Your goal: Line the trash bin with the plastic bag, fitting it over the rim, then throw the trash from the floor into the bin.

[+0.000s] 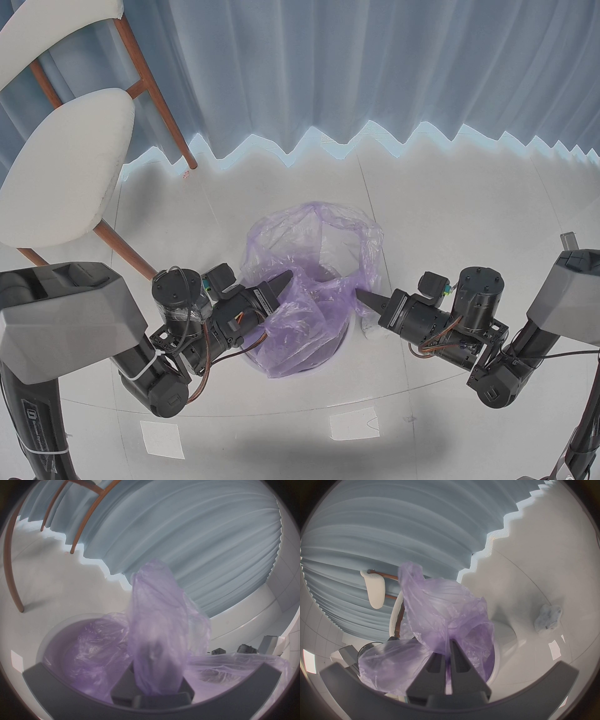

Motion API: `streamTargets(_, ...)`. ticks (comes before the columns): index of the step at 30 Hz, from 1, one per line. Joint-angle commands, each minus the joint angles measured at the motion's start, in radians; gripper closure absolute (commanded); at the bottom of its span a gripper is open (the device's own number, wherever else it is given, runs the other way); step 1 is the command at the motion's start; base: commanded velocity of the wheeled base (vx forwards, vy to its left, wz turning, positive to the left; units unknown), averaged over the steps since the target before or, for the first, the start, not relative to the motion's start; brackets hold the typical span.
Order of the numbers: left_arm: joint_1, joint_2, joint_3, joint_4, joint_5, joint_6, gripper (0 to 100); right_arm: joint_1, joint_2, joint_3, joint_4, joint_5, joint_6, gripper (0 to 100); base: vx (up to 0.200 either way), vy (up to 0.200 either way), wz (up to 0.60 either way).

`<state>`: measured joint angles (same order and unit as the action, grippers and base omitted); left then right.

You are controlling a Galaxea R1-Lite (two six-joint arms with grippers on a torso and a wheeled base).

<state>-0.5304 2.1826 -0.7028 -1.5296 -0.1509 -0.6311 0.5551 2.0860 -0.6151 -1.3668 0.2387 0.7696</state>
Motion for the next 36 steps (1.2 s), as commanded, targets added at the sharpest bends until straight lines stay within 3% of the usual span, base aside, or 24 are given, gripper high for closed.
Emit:
streamTargets(1,0.004,0.092,-0.003,-0.006,0.011,0.013,100,0.034,0.049,0.021,-0.006,-0.006,0.002,100,0.0,0.0,0.0)
streamTargets(6,0.0,0.109,0.032,-0.011,0.027,0.102,100,0.043,0.083,0.031,-0.029,-0.006,0.0,100,0.0,0.0,0.0)
streamTargets(9,0.007,0.14,0.028,-0.012,0.03,0.156,100,0.042,0.132,0.029,-0.127,-0.009,-0.004,100,0.0,0.0,0.0)
streamTargets(15,0.017,0.132,0.009,-0.014,0.031,0.163,100,0.02,0.157,0.029,-0.176,-0.032,-0.009,100,0.0,0.0,0.0)
streamTargets(18,0.007,0.134,0.003,-0.014,0.082,0.169,100,-0.012,0.115,0.025,-0.172,-0.032,-0.006,100,0.0,0.0,0.0)
streamTargets(22,-0.037,0.12,-0.011,-0.014,0.14,0.165,100,-0.03,0.019,0.023,-0.069,-0.027,0.007,100,0.0,0.0,0.0)
streamTargets(25,-0.054,0.051,0.058,-0.006,0.142,0.165,100,-0.037,-0.057,0.006,0.049,-0.027,0.019,100,0.0,0.0,0.0)
streamTargets(27,-0.054,0.051,0.058,-0.006,0.142,0.165,100,-0.037,-0.057,0.006,0.049,-0.027,0.019,100,0.0,0.0,0.0)
streamTargets(29,-0.062,-0.024,0.126,0.089,0.103,0.183,100,-0.055,-0.124,-0.046,0.193,-0.03,0.048,100,0.0,0.0,0.0)
streamTargets(32,-0.045,-0.03,0.118,0.155,0.102,0.263,100,-0.06,-0.129,-0.068,0.245,-0.032,0.047,100,0.0,0.0,0.0)
streamTargets(33,-0.002,-0.03,0.103,0.198,0.097,0.363,100,-0.058,-0.127,-0.08,0.308,-0.032,0.047,100,0.0,0.0,0.0)
streamTargets(36,0.023,-0.026,0.112,0.207,0.096,0.419,100,-0.058,-0.119,-0.081,0.331,-0.032,0.047,100,0.0,0.0,0.0)
